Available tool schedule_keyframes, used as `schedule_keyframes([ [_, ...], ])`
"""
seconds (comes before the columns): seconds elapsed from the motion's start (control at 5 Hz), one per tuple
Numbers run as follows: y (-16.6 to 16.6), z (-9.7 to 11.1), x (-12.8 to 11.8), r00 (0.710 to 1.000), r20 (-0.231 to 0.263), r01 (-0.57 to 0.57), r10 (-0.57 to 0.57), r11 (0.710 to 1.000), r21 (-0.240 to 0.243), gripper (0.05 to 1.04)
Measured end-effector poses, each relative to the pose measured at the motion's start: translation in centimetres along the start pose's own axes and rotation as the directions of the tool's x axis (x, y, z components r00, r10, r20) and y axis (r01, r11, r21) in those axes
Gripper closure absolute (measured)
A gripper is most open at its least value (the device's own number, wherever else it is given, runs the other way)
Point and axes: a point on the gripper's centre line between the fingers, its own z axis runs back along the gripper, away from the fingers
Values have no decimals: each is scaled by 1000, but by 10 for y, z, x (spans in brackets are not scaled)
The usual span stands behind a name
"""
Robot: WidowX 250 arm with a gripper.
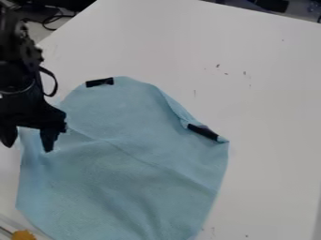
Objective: Pull the cloth to bottom left
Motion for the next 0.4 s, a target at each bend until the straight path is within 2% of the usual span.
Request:
schedule_keyframes([
  [0.4, -29, 40, 28, 990, 55, 133, -133, 991, 4, 83],
])
